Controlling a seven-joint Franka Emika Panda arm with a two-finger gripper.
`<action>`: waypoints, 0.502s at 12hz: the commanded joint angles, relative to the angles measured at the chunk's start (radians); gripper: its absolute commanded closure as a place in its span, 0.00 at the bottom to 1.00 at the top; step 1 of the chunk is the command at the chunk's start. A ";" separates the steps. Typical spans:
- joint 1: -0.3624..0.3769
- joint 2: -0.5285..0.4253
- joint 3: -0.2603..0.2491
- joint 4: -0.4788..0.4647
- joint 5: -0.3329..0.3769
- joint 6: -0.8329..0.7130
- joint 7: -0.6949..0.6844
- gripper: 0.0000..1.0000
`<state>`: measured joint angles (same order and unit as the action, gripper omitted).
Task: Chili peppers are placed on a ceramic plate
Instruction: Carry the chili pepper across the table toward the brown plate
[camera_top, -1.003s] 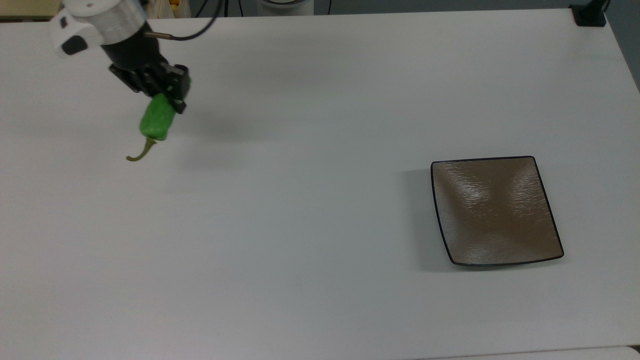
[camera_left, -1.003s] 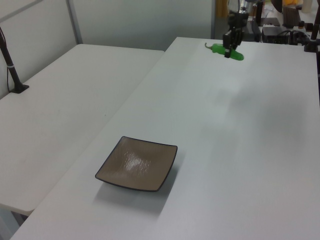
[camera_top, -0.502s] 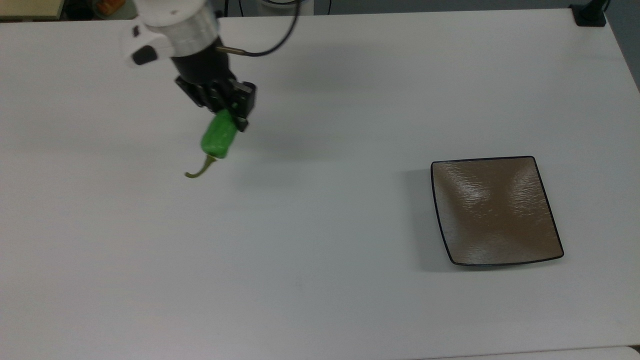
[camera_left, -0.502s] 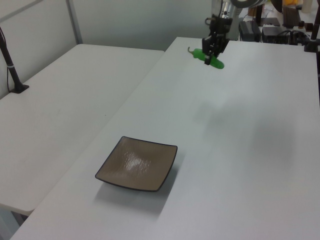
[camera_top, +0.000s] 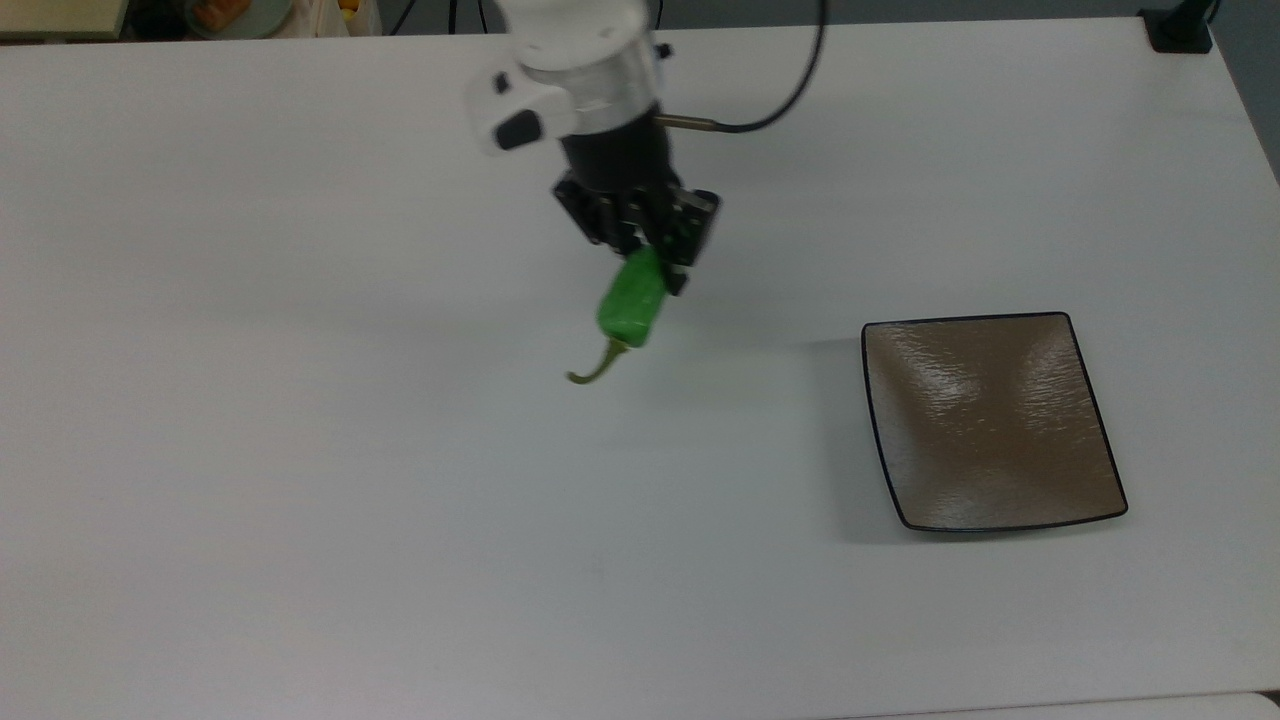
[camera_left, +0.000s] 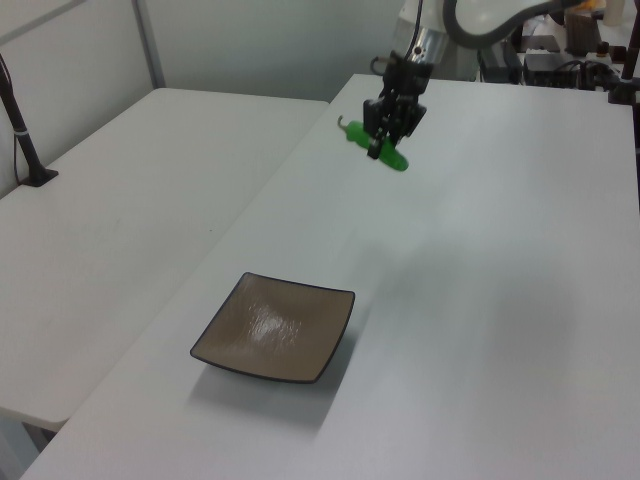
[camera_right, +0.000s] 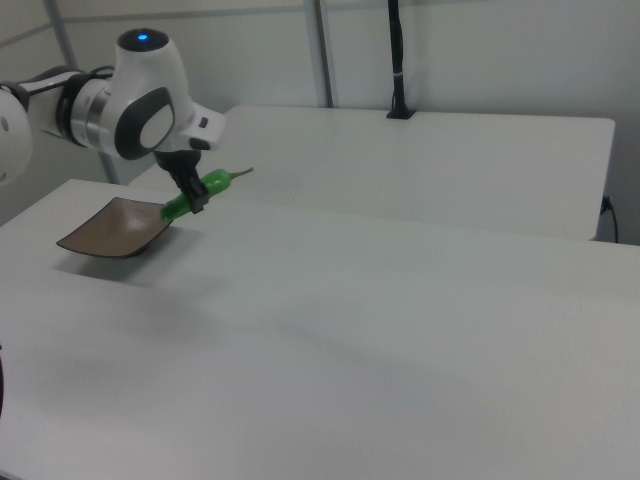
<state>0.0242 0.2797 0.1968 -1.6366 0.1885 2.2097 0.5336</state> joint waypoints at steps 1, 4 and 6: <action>0.100 0.065 -0.005 0.009 -0.021 0.127 0.101 0.75; 0.158 0.117 0.001 0.017 -0.049 0.214 0.152 0.75; 0.203 0.188 0.001 0.102 -0.070 0.235 0.227 0.75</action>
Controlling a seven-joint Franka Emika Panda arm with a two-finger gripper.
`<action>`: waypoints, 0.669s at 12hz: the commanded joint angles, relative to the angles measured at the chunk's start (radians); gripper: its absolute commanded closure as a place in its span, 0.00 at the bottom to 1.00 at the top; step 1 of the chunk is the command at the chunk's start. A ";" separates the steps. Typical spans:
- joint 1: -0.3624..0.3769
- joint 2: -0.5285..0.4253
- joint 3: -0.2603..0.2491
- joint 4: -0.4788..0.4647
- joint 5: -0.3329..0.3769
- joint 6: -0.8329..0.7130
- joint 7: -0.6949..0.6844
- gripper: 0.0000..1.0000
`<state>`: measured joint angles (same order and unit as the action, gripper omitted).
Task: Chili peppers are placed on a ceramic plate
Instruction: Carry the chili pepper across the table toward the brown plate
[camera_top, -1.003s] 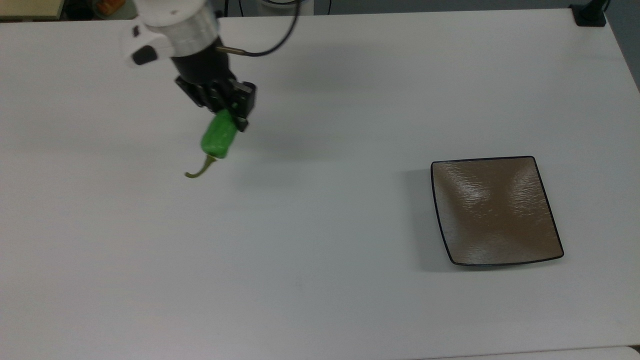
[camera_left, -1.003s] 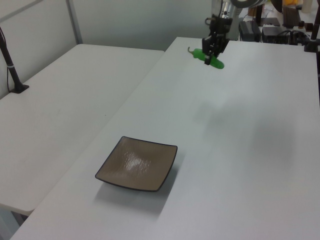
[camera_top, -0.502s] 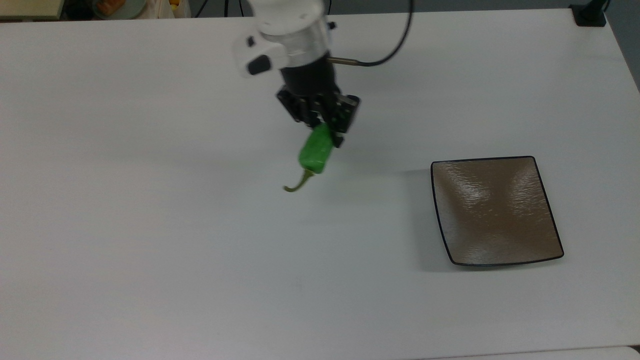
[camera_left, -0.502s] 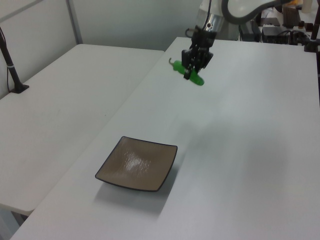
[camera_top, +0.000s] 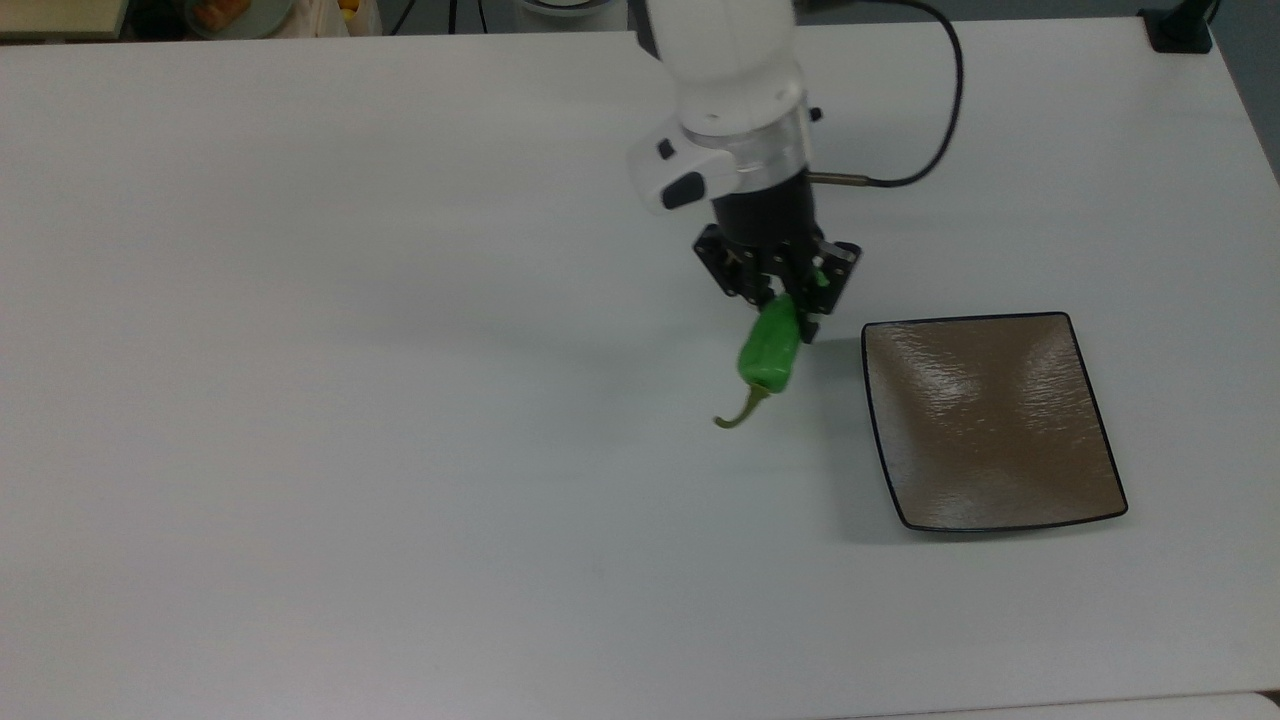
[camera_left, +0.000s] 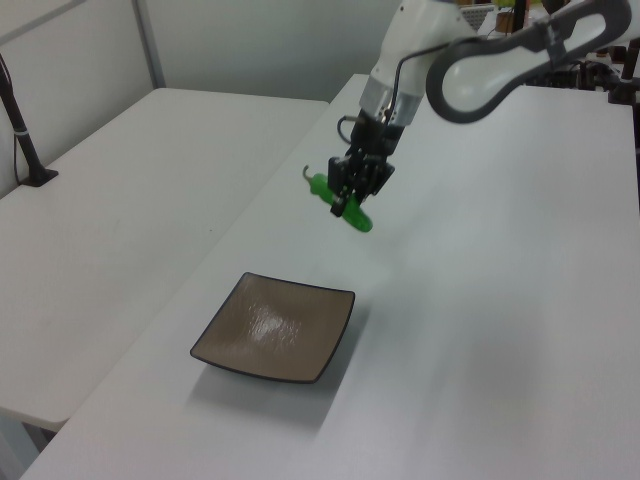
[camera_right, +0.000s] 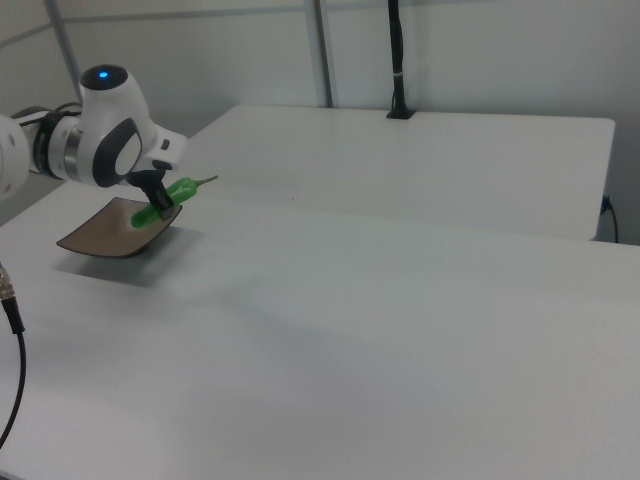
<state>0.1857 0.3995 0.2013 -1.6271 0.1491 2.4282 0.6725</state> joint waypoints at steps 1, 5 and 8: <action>0.058 0.088 -0.003 0.122 -0.040 0.017 0.113 0.75; 0.113 0.116 -0.003 0.170 -0.057 0.051 0.188 0.75; 0.146 0.153 0.000 0.173 -0.059 0.118 0.234 0.75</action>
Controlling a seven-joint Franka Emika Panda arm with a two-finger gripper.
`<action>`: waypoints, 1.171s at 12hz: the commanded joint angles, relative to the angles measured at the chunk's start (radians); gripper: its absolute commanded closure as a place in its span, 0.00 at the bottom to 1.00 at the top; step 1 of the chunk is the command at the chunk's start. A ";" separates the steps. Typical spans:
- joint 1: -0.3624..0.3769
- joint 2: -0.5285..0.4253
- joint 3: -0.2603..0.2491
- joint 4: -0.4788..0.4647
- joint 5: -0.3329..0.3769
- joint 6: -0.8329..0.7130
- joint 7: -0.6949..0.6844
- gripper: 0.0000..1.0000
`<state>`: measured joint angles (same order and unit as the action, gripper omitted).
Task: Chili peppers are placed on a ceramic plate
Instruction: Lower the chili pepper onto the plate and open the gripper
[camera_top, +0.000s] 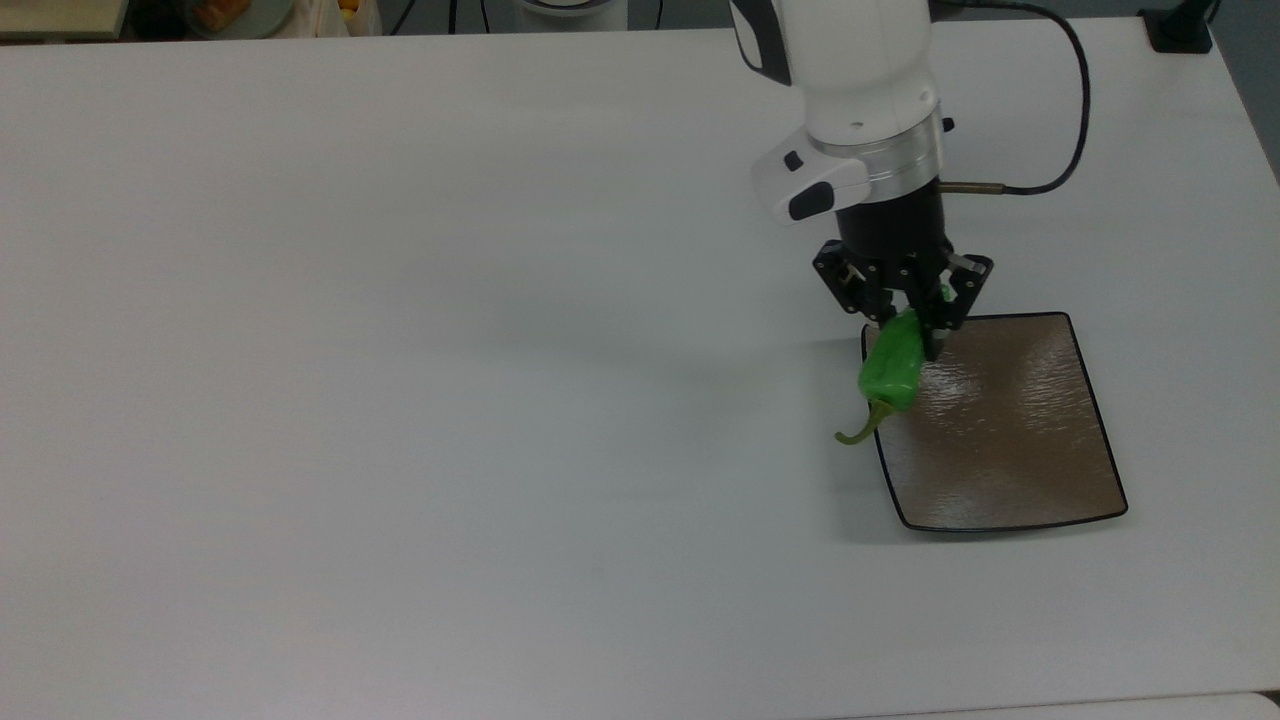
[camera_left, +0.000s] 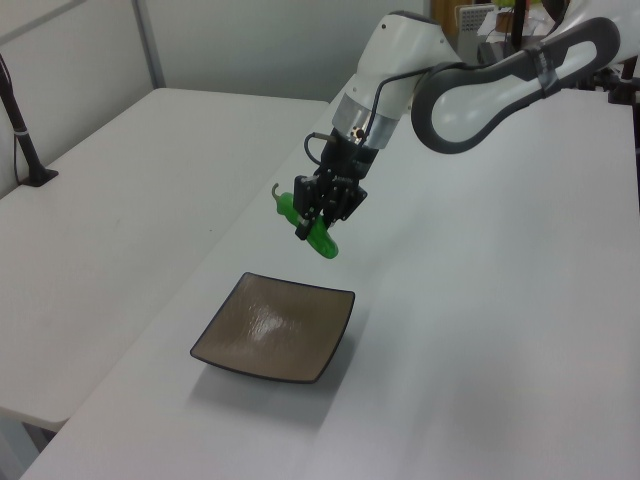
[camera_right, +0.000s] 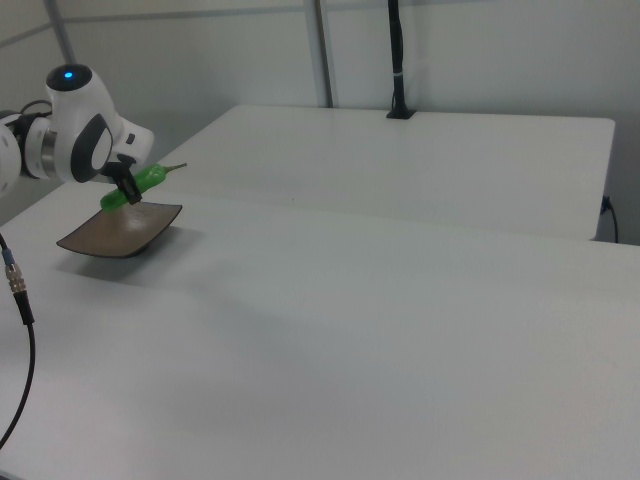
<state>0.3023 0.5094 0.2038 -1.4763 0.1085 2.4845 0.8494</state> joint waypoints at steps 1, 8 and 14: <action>0.038 0.067 -0.003 0.030 -0.020 0.083 0.065 0.73; 0.083 0.138 -0.004 0.074 -0.058 0.089 0.066 0.00; 0.078 0.127 -0.003 0.076 -0.125 0.074 0.062 0.00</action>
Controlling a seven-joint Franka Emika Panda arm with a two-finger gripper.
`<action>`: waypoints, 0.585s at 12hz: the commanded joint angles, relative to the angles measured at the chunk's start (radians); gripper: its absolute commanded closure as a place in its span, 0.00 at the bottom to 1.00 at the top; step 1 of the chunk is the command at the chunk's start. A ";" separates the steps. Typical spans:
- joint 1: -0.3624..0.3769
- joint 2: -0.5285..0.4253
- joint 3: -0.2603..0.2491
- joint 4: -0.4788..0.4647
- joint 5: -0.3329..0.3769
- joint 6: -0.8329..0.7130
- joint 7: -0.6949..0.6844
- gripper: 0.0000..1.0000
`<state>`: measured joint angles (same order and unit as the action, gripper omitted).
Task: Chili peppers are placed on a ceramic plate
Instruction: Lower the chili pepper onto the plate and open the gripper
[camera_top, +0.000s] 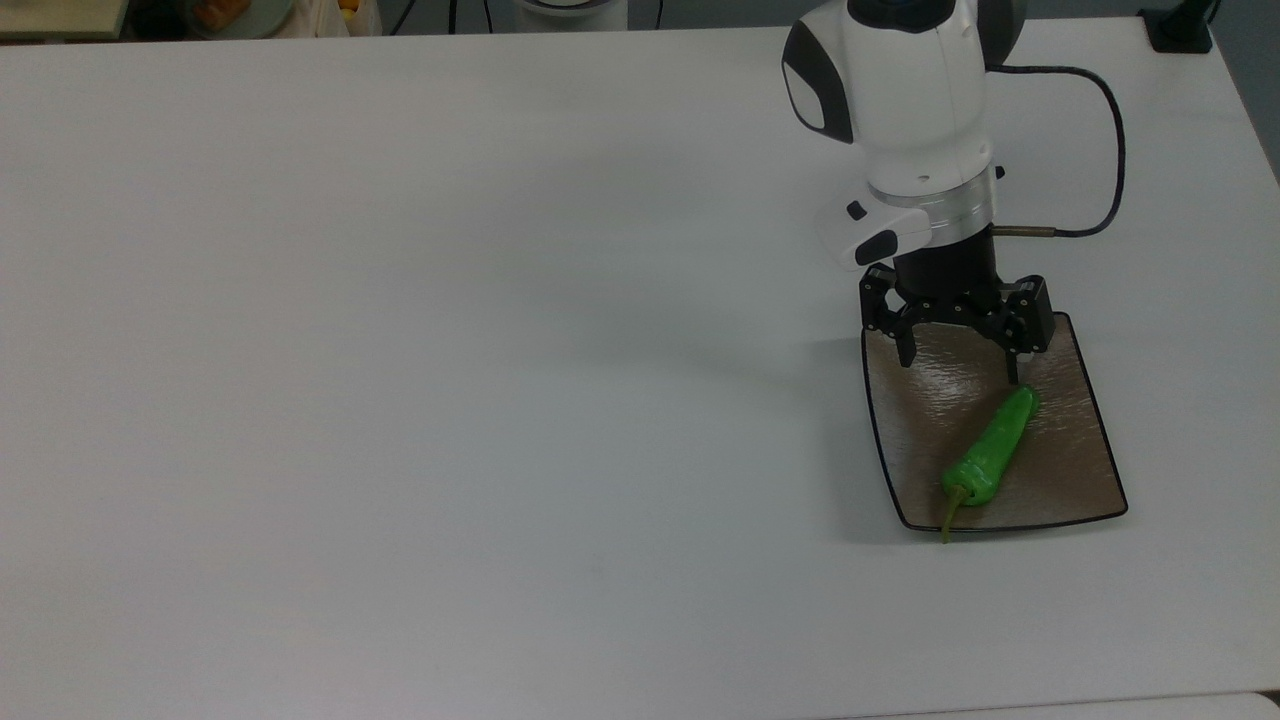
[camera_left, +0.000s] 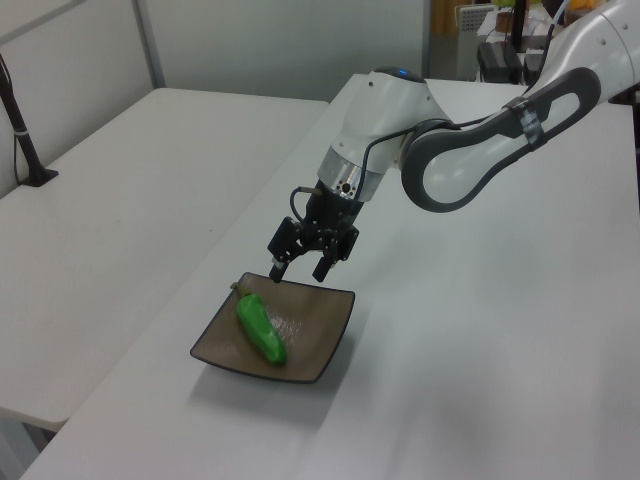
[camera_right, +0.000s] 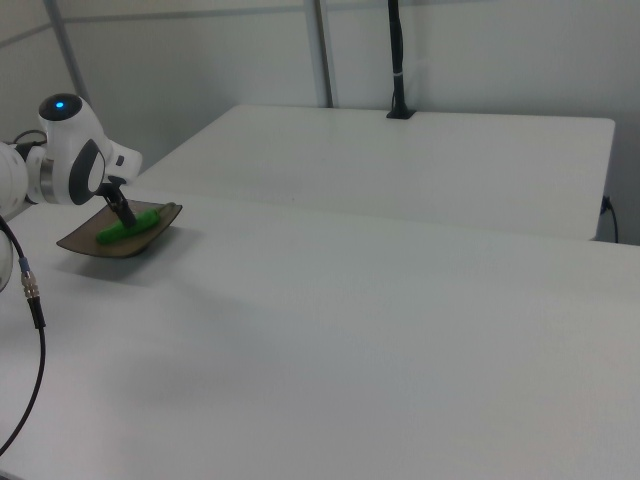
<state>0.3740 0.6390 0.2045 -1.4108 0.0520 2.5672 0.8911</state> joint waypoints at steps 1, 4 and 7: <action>-0.009 -0.018 -0.004 0.001 -0.096 -0.028 0.016 0.00; -0.050 -0.071 -0.002 -0.005 -0.077 -0.261 -0.188 0.00; -0.073 -0.131 -0.007 -0.011 -0.076 -0.492 -0.418 0.00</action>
<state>0.3171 0.5862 0.2024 -1.3920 -0.0315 2.2331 0.6459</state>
